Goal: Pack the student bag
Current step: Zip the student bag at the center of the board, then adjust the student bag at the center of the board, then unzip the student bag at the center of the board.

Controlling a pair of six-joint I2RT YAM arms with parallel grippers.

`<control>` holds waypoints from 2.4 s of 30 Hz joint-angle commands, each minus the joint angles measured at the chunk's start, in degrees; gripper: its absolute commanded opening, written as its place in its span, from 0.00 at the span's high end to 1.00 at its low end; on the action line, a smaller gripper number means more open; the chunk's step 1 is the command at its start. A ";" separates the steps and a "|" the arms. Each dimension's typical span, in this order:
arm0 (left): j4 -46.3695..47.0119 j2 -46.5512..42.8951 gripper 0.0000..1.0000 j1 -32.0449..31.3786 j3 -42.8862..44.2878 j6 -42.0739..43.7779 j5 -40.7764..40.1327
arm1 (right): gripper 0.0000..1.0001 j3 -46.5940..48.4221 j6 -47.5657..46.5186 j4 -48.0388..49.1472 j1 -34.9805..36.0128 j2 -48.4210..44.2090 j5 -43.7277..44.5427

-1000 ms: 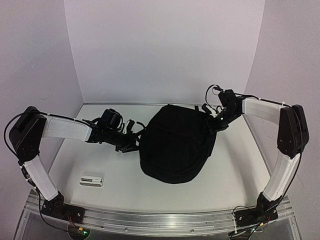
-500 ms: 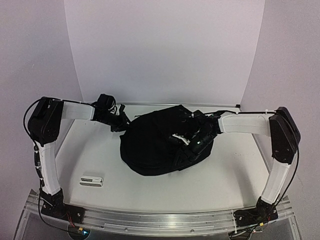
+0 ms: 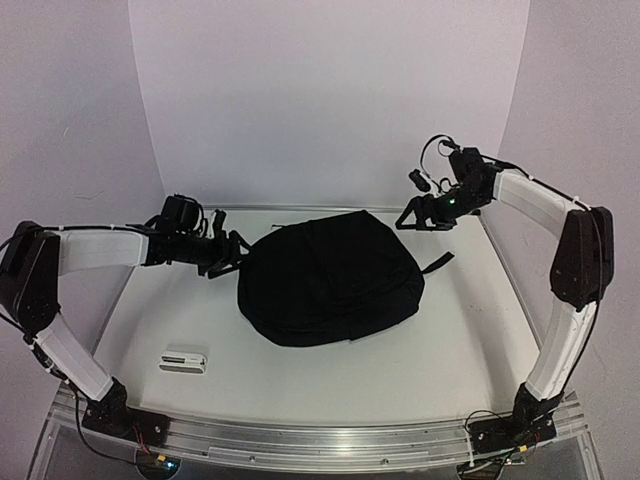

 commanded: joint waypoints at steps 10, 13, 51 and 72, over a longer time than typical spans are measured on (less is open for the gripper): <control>12.47 -5.68 0.36 -10.06 -19.28 -16.62 -3.08 | 0.40 9.90 2.95 -3.25 1.78 17.11 -6.51; 16.92 -1.62 0.54 -10.05 -18.40 -17.66 -1.76 | 0.68 4.79 3.67 -3.20 1.78 15.63 -10.95; 12.70 -5.11 0.40 -4.00 -15.34 -14.66 -0.24 | 0.38 0.31 -4.32 -3.02 25.43 -5.54 13.46; 23.27 -0.84 0.46 -8.20 -17.71 -20.64 -2.09 | 0.53 17.25 -2.47 -1.97 42.79 16.85 24.17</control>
